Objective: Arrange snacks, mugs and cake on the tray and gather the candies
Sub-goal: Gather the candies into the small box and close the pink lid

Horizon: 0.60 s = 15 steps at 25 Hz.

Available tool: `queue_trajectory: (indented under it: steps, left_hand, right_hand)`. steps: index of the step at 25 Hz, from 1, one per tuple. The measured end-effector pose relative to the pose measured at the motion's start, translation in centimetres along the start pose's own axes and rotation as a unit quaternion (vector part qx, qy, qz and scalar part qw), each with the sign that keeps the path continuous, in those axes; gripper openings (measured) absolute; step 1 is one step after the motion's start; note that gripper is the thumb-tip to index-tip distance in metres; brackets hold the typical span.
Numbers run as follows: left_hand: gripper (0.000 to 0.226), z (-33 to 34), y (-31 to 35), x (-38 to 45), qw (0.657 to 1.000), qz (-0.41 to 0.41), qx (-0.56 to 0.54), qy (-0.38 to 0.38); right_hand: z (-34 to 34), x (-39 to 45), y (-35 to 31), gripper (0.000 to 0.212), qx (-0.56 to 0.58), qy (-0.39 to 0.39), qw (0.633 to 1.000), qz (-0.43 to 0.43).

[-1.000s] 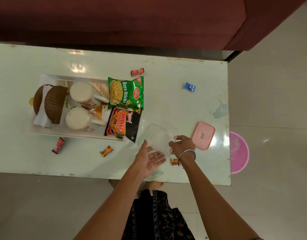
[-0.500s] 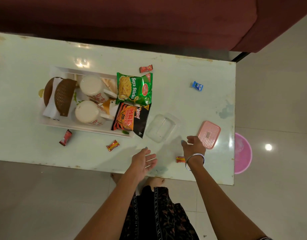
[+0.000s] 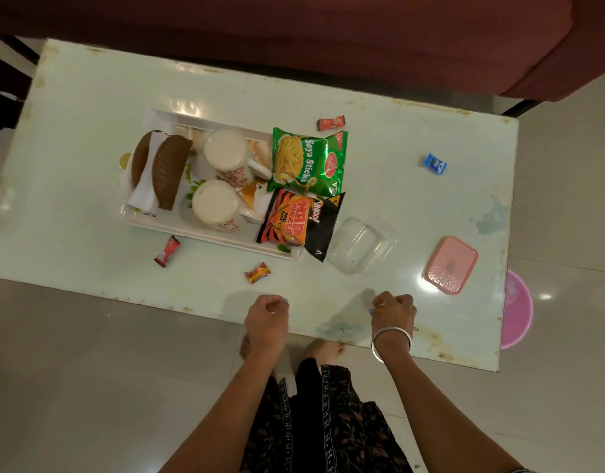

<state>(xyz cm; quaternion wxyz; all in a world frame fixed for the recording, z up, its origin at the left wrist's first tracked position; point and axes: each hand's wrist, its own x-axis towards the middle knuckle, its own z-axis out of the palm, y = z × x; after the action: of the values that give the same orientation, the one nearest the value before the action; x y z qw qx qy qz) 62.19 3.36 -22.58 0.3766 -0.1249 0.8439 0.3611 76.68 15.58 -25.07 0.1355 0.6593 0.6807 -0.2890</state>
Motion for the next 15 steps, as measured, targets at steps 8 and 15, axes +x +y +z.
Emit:
queue_trajectory:
  steps: [8, 15]
  left_hand:
    - [0.033, -2.8, -0.1, 4.1, 0.791, 0.379, 0.478, -0.046]
    - [0.035, -4.6, 0.6, 7.4, 0.746, 0.398, 0.529, -0.072]
  right_hand:
    - [2.5, -3.1, -3.3, 0.027, 0.067, -0.039, 0.997, -0.024]
    - [5.0, -6.1, -6.3, 0.026, 0.083, -0.061, 0.994, -0.031]
